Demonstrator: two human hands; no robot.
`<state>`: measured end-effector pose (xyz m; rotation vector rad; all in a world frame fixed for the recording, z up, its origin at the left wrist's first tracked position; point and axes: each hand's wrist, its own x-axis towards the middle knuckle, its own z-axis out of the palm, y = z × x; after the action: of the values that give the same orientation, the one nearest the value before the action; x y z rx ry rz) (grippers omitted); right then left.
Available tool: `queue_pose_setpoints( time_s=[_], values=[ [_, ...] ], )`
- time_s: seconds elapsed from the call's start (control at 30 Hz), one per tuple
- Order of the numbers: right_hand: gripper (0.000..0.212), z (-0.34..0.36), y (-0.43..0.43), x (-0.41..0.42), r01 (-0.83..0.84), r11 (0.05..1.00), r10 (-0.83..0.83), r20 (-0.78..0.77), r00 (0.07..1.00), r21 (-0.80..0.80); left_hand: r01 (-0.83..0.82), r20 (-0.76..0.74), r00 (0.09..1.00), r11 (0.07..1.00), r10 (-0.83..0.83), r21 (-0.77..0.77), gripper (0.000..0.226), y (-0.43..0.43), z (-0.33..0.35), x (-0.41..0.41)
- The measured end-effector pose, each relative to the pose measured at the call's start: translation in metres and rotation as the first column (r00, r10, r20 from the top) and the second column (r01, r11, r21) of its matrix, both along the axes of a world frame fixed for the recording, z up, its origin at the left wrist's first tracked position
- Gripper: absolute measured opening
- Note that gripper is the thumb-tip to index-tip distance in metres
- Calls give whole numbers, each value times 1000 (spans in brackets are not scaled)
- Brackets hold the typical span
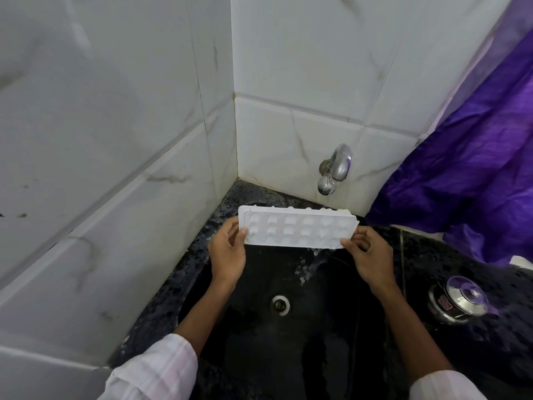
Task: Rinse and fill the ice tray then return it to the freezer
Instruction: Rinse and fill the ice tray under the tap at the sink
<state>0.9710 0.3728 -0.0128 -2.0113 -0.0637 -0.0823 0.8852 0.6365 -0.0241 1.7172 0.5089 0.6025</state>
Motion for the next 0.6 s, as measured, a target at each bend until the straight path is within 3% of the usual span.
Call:
queue_pose_setpoints(
  time_s=[0.6],
  values=[
    [19,38,1,-3,51,995,-68,228,971,81,8,274,962,1000,-14,26,22,1,27,4]
  ],
)
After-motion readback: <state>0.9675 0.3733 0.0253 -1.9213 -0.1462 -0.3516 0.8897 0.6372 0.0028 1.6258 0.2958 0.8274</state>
